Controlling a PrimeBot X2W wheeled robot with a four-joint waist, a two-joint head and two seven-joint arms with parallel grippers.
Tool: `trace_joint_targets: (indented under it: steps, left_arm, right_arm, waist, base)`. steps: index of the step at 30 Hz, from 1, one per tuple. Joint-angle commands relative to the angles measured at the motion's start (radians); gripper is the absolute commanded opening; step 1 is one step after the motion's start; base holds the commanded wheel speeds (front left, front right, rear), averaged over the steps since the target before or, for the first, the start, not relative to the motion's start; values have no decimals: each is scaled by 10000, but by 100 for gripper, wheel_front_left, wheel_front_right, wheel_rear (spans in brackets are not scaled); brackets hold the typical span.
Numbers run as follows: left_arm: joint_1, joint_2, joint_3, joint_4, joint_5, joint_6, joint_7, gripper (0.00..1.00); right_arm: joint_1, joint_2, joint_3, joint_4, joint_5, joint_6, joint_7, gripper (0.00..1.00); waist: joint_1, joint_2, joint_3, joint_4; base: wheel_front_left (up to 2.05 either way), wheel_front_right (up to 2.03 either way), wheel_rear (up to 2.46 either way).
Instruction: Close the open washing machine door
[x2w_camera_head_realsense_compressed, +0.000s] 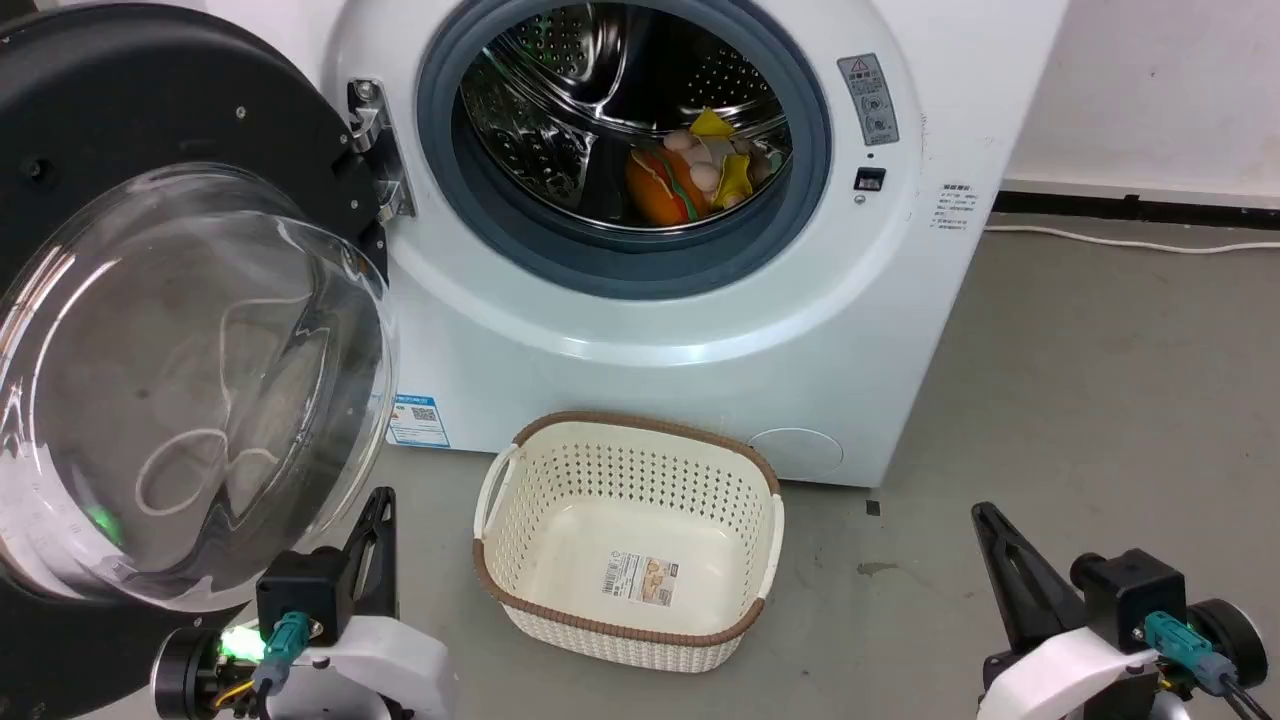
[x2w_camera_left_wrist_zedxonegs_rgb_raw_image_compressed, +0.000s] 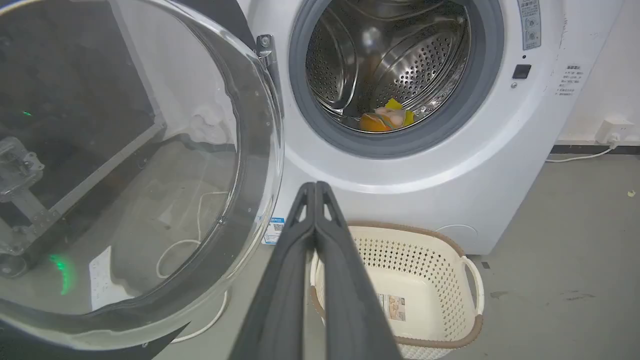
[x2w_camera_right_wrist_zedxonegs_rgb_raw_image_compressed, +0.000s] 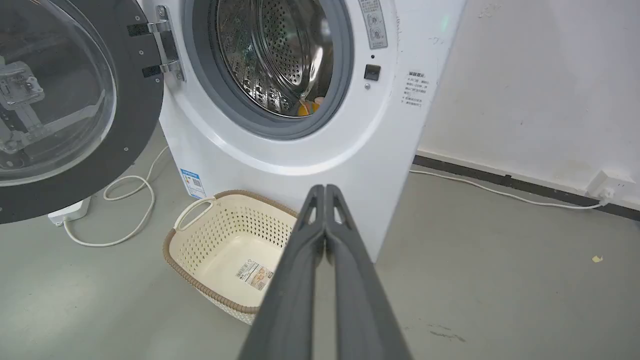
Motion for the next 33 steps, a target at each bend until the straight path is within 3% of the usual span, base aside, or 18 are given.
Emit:
trace_joint_targets:
  steps: [1,33]
  left_arm:
    - [107,-1,18,-45,18,30,5,0]
    - [107,-1,18,-45,18,30,5,0]
  right_arm:
    - [-139,32,-1,-53,-76,8,14,0]
    - [-139,32,-1,-53,-76,8,14,0]
  waist:
    - [0,-1,0,0]
    - [0,-1,0,0]
  base:
    - [0,0,0]
    - [0,0,0]
